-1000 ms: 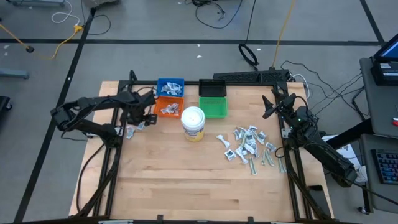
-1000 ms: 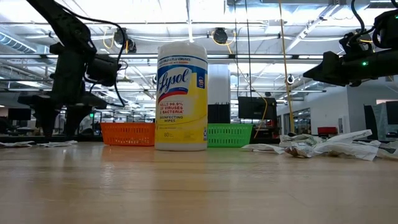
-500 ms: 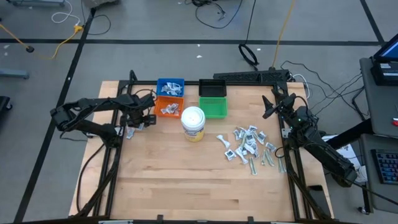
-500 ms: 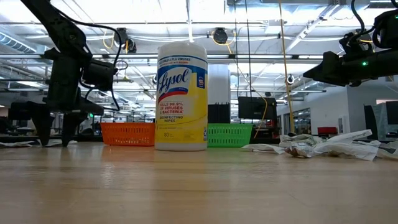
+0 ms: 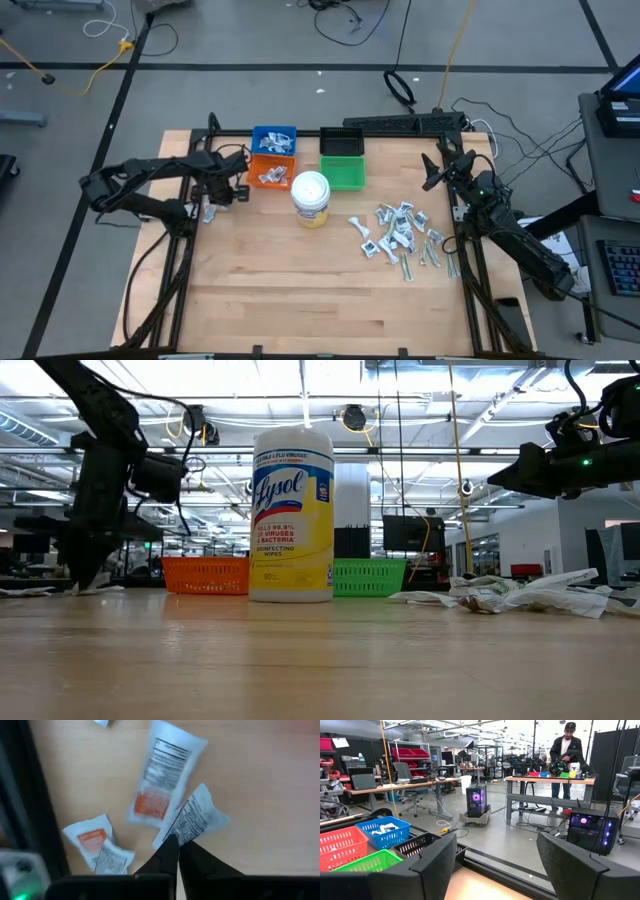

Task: Pick & Place First Aid Supplies
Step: Put the orange ointment pack into the orange bin

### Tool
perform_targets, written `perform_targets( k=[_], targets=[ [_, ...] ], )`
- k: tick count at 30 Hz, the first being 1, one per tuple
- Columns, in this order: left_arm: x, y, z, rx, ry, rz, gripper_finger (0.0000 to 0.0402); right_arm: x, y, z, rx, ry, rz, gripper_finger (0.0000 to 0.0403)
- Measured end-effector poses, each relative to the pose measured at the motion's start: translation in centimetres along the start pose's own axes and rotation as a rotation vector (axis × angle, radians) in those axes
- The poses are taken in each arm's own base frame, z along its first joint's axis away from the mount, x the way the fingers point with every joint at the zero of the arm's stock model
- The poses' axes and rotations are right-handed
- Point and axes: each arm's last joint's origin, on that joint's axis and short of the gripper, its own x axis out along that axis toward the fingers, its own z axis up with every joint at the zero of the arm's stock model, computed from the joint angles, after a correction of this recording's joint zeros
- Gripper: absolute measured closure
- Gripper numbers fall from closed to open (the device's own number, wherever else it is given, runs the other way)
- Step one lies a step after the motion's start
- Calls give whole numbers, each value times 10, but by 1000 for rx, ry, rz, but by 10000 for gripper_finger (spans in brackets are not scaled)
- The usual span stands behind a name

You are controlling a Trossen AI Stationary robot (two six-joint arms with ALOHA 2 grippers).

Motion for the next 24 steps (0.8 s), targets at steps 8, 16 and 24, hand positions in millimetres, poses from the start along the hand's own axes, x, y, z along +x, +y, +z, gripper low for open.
perform_targets(
  k=[8,16,24],
  targets=[
    [-40,-4,-5,29,-3,19,399,0,0,0,0,0,0,132],
    [-68,-37,18,74,-4,64,399,0,0,0,0,0,0,132],
    [-86,-91,56,156,-12,74,400,0,0,0,0,-1,0,130]
  ],
)
